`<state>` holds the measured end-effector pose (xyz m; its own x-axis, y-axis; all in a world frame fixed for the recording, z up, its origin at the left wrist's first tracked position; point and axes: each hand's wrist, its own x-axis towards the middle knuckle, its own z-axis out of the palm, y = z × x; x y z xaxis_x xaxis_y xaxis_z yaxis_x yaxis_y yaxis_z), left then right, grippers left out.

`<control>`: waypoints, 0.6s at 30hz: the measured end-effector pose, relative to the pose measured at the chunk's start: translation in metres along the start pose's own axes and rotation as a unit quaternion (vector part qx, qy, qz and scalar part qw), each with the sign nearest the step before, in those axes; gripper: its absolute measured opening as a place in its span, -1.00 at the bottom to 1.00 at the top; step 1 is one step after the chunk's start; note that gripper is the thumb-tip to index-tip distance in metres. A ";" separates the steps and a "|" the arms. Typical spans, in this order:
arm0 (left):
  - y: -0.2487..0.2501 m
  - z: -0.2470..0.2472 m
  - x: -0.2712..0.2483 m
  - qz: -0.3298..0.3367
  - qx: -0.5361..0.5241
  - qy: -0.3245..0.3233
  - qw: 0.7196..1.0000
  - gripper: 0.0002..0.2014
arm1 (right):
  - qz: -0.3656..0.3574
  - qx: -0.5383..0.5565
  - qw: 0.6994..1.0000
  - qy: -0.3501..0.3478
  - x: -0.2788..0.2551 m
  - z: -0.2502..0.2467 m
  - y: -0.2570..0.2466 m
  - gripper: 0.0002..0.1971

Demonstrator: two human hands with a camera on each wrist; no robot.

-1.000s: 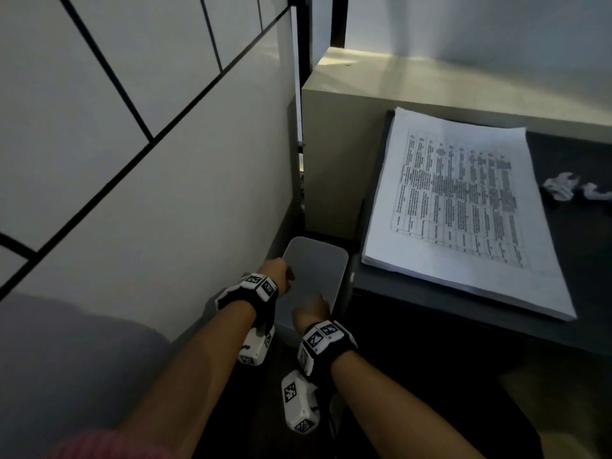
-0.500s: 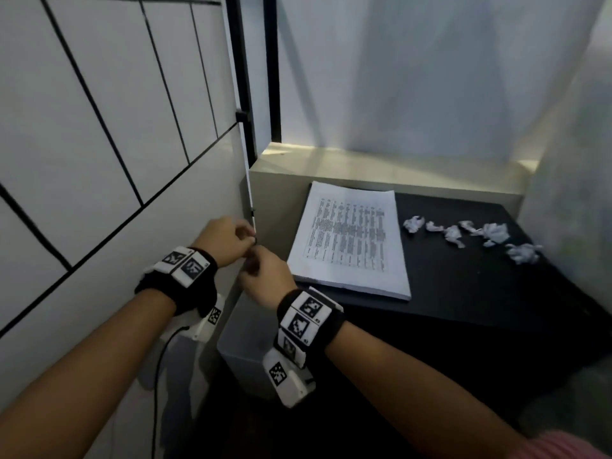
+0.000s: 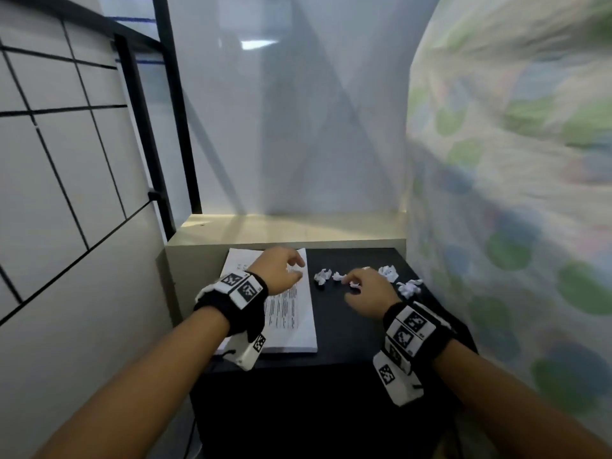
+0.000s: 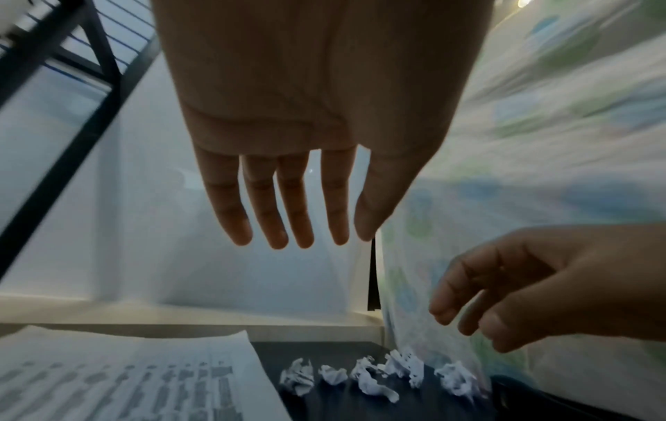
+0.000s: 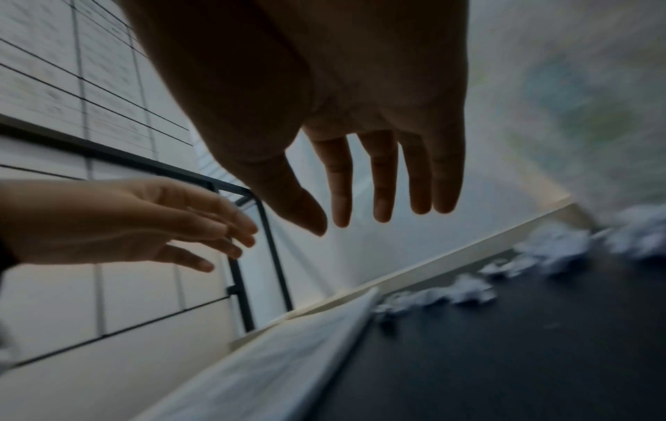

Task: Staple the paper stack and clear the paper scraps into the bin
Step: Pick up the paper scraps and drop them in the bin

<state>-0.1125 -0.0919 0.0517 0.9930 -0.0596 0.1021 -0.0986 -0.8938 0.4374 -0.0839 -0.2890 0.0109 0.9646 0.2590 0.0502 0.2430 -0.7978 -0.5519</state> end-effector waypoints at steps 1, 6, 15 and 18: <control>0.006 0.006 0.010 0.005 0.008 -0.012 1.000 -0.71 | 0.022 -0.024 0.999 -0.001 0.006 -0.006 0.014 -0.68; 0.025 0.039 0.061 0.009 0.073 -0.078 0.994 -0.54 | 0.120 -0.136 0.983 -0.018 0.042 -0.033 0.067 -0.57; 0.019 0.101 0.121 -0.050 0.117 -0.186 0.974 -0.20 | 0.152 -0.173 0.970 -0.082 0.118 -0.033 0.100 -0.17; 0.012 0.112 0.133 -0.057 0.122 -0.187 0.973 -0.18 | 0.150 -0.186 0.966 -0.098 0.134 -0.024 0.102 -0.18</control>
<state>0.0253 -0.1600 -0.0300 0.9551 -0.0705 -0.2878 -0.0129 -0.9803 0.1972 0.0723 -0.3486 -0.0192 0.9683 0.0552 -0.2435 0.0112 -0.9838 -0.1787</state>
